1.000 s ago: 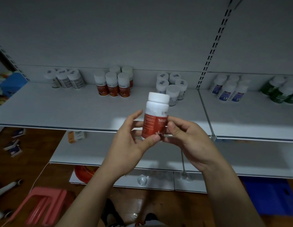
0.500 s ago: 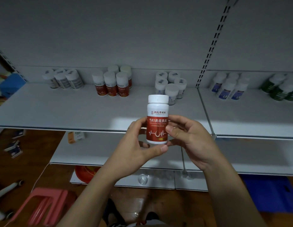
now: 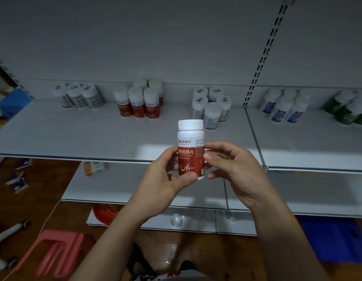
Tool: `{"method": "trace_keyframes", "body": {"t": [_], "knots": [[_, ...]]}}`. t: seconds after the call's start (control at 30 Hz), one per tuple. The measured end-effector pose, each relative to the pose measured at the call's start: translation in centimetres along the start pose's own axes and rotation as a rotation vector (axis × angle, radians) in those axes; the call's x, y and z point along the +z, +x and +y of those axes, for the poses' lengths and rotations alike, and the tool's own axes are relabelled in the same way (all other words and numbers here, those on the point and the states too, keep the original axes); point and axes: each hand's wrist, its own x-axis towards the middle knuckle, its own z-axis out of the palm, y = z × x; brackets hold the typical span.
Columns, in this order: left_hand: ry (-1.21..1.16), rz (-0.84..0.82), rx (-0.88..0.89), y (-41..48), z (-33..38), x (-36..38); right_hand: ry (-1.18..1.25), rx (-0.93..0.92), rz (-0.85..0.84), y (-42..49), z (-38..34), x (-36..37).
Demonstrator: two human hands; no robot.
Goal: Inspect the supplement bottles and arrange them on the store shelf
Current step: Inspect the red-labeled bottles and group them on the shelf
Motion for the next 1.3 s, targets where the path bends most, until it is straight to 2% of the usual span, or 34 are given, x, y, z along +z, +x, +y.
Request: {"method": "trace_keyframes", "body": {"t": [0.13,0.27,0.67,0.93,1.1,1.3], "knots": [[0.058,0.117,0.008,0.0,0.1,-0.4,-0.028,0.025,-0.064,0.1,0.2,0.4],[0.081,0.158,0.001,0.1,-0.1,-0.9,-0.033,0.03,-0.104,0.6,0.4,1.2],[0.203,0.196,0.013,2.1,-1.1,-4.6,-0.101,0.038,-0.064,4.7,-1.0,4.6],[0.243,0.145,0.028,4.6,-1.7,-10.1,-0.206,0.037,-0.046,8.4,-1.7,9.5],[0.271,0.121,0.032,7.3,-3.6,-13.9,-0.414,-0.043,0.026,11.8,-3.7,12.9],[0.279,0.136,0.068,9.9,-3.9,-17.2,-0.882,-0.121,0.071,15.4,-7.1,16.9]]}}
